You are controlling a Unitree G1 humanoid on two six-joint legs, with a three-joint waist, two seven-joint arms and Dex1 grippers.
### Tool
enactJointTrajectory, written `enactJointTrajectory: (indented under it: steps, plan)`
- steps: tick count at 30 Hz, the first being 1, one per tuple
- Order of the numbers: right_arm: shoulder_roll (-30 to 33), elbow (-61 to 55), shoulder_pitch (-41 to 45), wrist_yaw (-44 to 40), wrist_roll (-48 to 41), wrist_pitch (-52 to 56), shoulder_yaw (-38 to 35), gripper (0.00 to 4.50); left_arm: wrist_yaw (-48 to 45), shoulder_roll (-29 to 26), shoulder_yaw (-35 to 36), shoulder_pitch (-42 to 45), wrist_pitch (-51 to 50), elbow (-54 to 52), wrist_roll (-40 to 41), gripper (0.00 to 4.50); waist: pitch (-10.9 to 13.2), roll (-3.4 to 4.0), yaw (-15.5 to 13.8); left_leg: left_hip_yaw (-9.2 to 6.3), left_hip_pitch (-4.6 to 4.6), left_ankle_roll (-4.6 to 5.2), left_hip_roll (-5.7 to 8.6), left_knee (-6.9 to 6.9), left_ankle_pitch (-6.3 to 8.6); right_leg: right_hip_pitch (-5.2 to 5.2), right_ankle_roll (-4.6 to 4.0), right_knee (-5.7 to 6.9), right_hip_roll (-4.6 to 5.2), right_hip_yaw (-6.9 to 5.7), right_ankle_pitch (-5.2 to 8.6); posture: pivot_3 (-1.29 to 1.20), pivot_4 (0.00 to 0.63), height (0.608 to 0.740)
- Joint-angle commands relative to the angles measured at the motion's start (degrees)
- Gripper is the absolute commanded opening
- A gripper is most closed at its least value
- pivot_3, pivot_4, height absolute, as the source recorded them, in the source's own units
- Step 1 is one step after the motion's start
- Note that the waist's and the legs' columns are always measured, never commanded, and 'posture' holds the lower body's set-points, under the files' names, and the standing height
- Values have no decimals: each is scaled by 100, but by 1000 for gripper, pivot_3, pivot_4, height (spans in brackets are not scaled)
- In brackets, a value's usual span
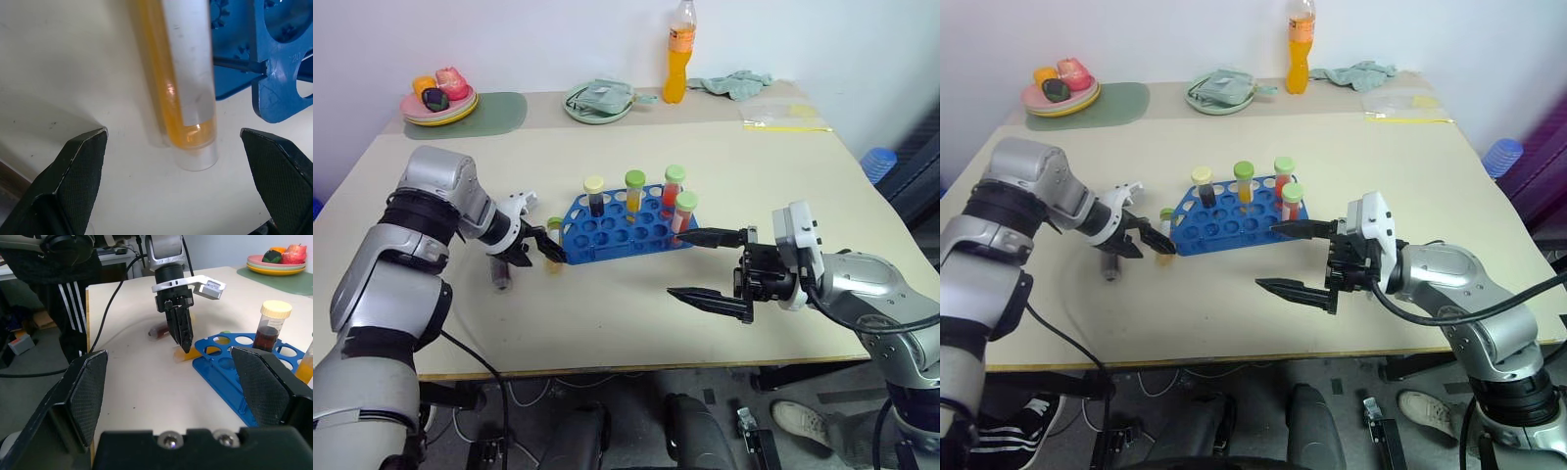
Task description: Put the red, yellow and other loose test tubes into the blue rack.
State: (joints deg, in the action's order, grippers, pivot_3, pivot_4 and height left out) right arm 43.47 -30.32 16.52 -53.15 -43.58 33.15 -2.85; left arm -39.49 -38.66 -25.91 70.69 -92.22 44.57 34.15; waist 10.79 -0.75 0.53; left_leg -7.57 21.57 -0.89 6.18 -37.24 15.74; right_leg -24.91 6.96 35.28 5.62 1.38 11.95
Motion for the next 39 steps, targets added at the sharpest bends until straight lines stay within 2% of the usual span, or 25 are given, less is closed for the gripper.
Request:
enactJointTrajectory:
  steps: [1, 6, 7, 13, 15, 16, 19, 23, 24, 27, 32, 35, 39]
  plan:
    - [-58, -193, 82, 34, -53, -52, -64, 4500, -79, 119, 127, 32, -28, 105, -233, 3646, 0, 0, -1, 0, -2, 1, 0, 0, 0, 3, 0, 0, 0, 0, 0, 0, 150, 740]
    - [-72, -175, 82, 73, -7, -74, -57, 4500, -153, 196, 223, 33, -28, 190, -430, 1112, 2, -3, 9, -1, 1, 0, 1, -4, 0, 2, 1, 0, 0, -1, 0, 0, 150, 740]
    - [-76, -166, 88, 83, 13, -86, -51, 4500, -166, 201, 237, 42, -28, 214, -465, 841, 1, -2, 10, -1, 1, -1, 1, -4, 0, 1, 1, 0, 0, 0, 0, 0, 150, 740]
    - [-71, -173, 75, 121, 67, -111, -62, 4500, 289, 148, 975, 91, -28, 372, -646, 840, 2, -4, 21, 0, 1, 0, 0, -3, 0, -3, 1, 6, 0, 0, 0, 0, 150, 740]
    - [-63, -174, 51, 127, 111, -138, -70, 4500, 766, 122, 1534, -56, -28, 151, -744, 840, 2, -5, 20, 0, 2, -1, -1, -2, -1, -6, 1, 5, 0, 0, 0, 0, 150, 740]
    - [-65, -160, 38, 129, 130, -160, -79, 4500, 1142, 191, 2104, -209, -28, -101, -850, 840, 2, -5, 20, 0, 4, -2, -1, -3, -1, -8, 1, 5, 0, 0, 0, 0, 150, 740]
    - [-102, -179, -31, 163, 189, -215, -75, 4500, 1931, 444, 3417, -1214, 219, -2058, -1067, 840, 1, -3, 28, 3, 4, -5, -2, 1, -2, -13, 1, 5, 3, 5, 0, 0, 150, 740]
    - [-118, -211, -87, 217, 173, -212, -130, 4500, 2324, 974, 4516, -2735, 1718, -4515, -1003, 840, 0, -6, -1, 7, 29, -12, -3, -11, -6, -33, 0, 10, 7, 9, -2, 0, 150, 740]
    - [-117, -210, -98, 227, 159, -203, -153, 4500, 2274, 1042, 4566, -3077, 2173, -4970, -1005, 840, -1, -8, -2, 5, 40, -13, -2, -19, -6, -41, -1, 14, 7, 7, -3, 0, 150, 740]
    - [-107, -193, -129, 234, 176, -227, -194, 4500, 1570, 985, 4267, -4286, 4856, -6041, -1441, 840, -3, -7, -8, 6, 53, -14, -3, -25, -6, -51, -4, 15, 8, 6, -5, 0, 150, 740]
    - [-146, -33, -53, 257, 259, -302, -212, 4500, 903, 1503, 3995, -5423, 7406, -6508, -1547, 840, -11, -1, -134, 13, 47, -13, -3, -25, -6, -39, -11, -1, 10, 5, -11, 0, 150, 740]
    - [-105, 68, -76, 171, 277, -330, -252, 4500, 606, 1793, 3614, -5690, 8293, -6329, -1619, 840, -11, -1, -169, 14, 48, -5, -2, -31, -1, -31, -10, -10, 12, 2, -13, 0, 150, 740]
    - [-29, 196, -212, 38, 366, -441, -318, 4500, 448, 2059, 3178, -5486, 9017, -5609, -1814, 840, -12, -1, -178, 13, 51, 17, -3, -46, 11, -27, -9, -7, 7, -2, -13, 0, 150, 740]
